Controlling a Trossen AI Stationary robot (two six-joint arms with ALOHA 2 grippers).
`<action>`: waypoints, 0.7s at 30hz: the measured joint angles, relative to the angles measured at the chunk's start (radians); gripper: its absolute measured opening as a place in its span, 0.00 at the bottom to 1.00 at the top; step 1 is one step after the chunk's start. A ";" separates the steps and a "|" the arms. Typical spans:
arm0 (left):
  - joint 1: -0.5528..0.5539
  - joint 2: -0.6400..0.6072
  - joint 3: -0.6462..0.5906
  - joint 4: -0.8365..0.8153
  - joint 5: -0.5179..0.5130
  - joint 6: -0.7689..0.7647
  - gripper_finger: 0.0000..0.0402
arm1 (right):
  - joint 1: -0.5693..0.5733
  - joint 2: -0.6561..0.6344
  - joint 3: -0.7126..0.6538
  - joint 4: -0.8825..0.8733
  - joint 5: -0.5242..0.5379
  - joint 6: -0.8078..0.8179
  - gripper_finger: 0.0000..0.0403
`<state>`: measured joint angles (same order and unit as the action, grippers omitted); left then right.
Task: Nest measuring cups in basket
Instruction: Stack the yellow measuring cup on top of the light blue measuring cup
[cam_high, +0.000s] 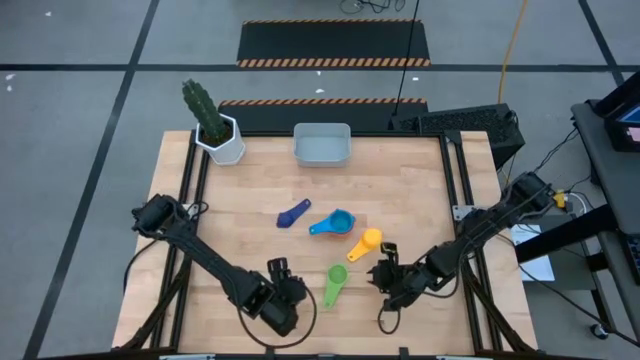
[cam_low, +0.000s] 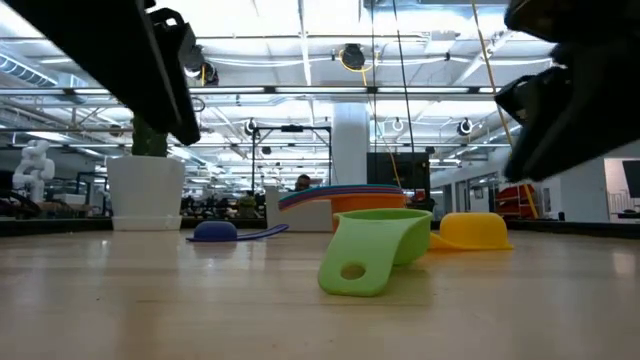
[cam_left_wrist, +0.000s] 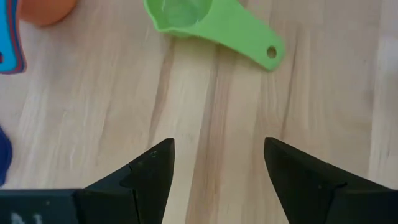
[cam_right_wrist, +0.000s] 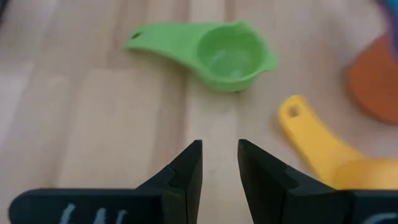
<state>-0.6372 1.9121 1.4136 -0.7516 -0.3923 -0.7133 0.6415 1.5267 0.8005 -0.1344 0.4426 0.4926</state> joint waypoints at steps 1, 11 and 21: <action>0.000 0.000 0.000 -0.011 0.000 0.003 0.62 | -0.007 -0.007 0.000 -0.005 0.020 0.003 0.24; 0.053 -0.034 0.001 -0.055 -0.021 0.077 0.62 | -0.061 -0.036 0.039 -0.086 0.086 -0.094 0.24; 0.135 -0.049 0.000 -0.053 -0.039 0.074 0.62 | -0.101 -0.025 0.040 -0.054 0.078 -0.162 0.33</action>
<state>-0.5023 1.8633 1.4139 -0.8050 -0.4309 -0.6389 0.5404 1.5015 0.8402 -0.1889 0.5207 0.3305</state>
